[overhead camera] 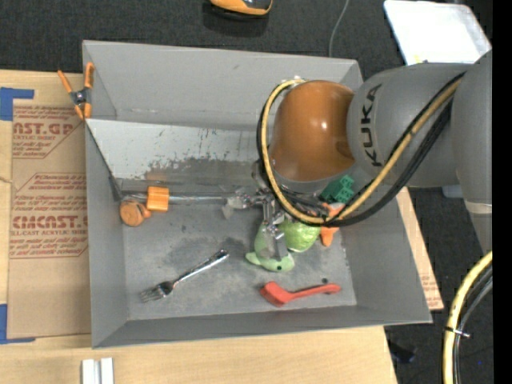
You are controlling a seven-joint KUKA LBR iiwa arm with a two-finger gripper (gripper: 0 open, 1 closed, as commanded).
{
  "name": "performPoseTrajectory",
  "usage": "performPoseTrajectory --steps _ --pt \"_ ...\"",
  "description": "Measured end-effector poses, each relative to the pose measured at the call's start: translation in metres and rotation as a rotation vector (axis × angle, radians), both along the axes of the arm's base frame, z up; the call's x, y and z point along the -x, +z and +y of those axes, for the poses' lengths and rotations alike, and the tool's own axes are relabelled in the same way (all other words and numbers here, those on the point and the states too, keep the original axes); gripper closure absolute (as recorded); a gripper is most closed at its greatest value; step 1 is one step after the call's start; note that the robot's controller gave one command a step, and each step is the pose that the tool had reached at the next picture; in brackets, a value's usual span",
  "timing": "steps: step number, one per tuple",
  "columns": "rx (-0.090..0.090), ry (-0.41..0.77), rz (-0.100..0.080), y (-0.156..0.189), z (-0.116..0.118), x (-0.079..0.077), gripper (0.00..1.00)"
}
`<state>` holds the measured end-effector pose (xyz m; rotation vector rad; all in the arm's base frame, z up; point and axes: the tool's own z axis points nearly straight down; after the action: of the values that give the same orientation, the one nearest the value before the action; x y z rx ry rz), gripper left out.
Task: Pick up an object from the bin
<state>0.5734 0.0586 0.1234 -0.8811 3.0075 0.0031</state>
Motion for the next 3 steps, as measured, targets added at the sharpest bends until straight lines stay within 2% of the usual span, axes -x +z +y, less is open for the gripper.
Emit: performPoseTrajectory --steps 1,2,3 --pt "0.0 0.0 0.0 0.0 0.0 0.0 1.0" --pt "0.0 0.0 0.0 0.0 0.0 0.0 1.0" --pt "0.0 0.224 -0.005 0.028 0.001 -0.018 0.0"
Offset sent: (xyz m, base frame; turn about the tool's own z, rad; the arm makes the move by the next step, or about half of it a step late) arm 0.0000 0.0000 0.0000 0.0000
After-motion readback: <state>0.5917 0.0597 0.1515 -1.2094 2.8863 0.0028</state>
